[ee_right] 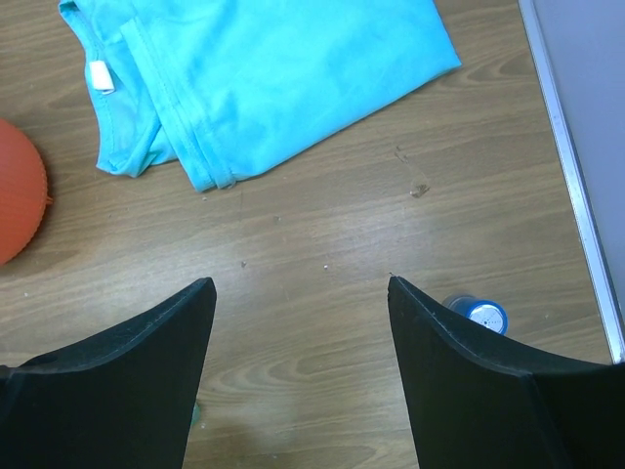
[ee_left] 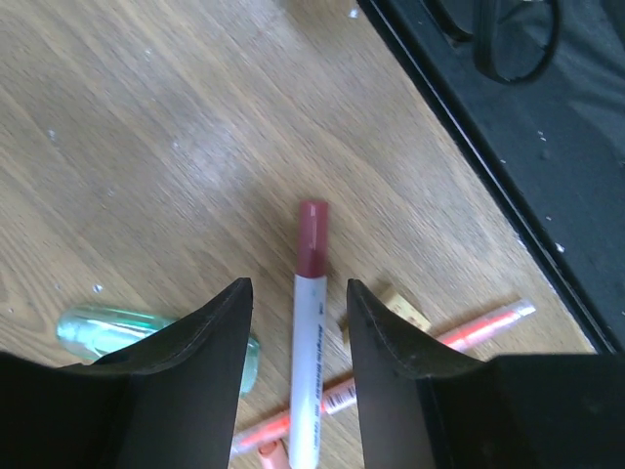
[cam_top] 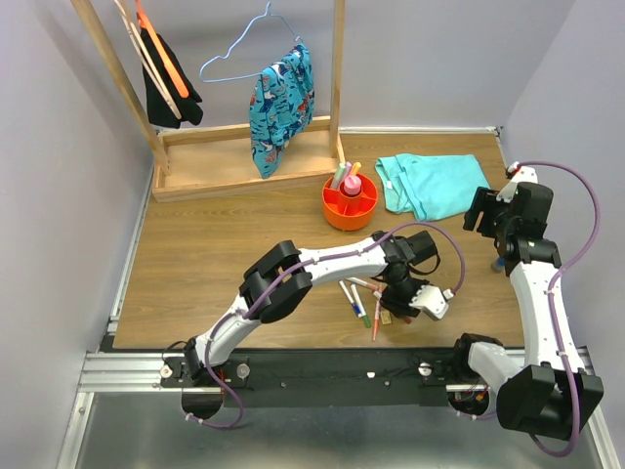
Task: Sort the stationery into containers
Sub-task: Pick up the pen from the center of the board.
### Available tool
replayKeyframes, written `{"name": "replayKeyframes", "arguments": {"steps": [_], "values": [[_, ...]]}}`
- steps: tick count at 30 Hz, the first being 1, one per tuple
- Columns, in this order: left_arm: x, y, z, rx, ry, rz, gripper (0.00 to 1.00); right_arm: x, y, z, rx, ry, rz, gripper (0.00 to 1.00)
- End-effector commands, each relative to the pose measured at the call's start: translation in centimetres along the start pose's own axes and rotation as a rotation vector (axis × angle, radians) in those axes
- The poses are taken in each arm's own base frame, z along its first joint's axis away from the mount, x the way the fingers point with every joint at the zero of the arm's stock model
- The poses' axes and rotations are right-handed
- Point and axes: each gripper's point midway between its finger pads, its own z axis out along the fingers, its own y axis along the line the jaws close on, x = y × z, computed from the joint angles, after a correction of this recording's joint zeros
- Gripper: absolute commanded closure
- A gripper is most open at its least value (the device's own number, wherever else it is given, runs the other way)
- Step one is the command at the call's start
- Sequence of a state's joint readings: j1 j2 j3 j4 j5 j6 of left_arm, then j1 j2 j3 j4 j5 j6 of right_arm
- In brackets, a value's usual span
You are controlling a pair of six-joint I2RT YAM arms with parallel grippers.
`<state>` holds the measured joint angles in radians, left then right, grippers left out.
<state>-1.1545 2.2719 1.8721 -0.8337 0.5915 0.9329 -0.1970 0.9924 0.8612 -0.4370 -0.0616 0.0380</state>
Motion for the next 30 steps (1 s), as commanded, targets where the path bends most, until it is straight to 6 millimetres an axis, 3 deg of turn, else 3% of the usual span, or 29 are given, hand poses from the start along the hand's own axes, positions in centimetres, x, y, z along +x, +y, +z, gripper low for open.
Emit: {"name": "replayKeyframes", "arguments": {"steps": [1,17,20,25,28,30], "values": [[-0.2,0.2,1.5,0.012,-0.004,-0.01,0.49,-0.8,-0.4,-0.2,0.032,-0.037,0.007,0.21],[1.3,-1.8,3.5,0.056,0.029,-0.076,0.7,-0.7,-0.3,-0.1,0.035,-0.037,-0.008,0.21],[-0.3,-1.4,1.7,0.026,-0.01,-0.09,0.77,-0.8,-0.9,0.1,0.067,-0.027,-0.022,0.21],[-4.0,0.4,-3.9,-0.013,-0.142,-0.101,0.79,-1.9,-1.0,0.0,0.065,-0.019,-0.029,0.21],[-7.5,2.0,-8.8,-0.058,-0.257,-0.103,0.79,-2.6,-1.2,-0.1,0.067,-0.01,-0.029,0.21],[-9.6,3.3,-13.4,-0.099,-0.372,-0.105,0.79,-2.9,-1.2,-0.2,0.067,-0.01,-0.029,0.21]]}}
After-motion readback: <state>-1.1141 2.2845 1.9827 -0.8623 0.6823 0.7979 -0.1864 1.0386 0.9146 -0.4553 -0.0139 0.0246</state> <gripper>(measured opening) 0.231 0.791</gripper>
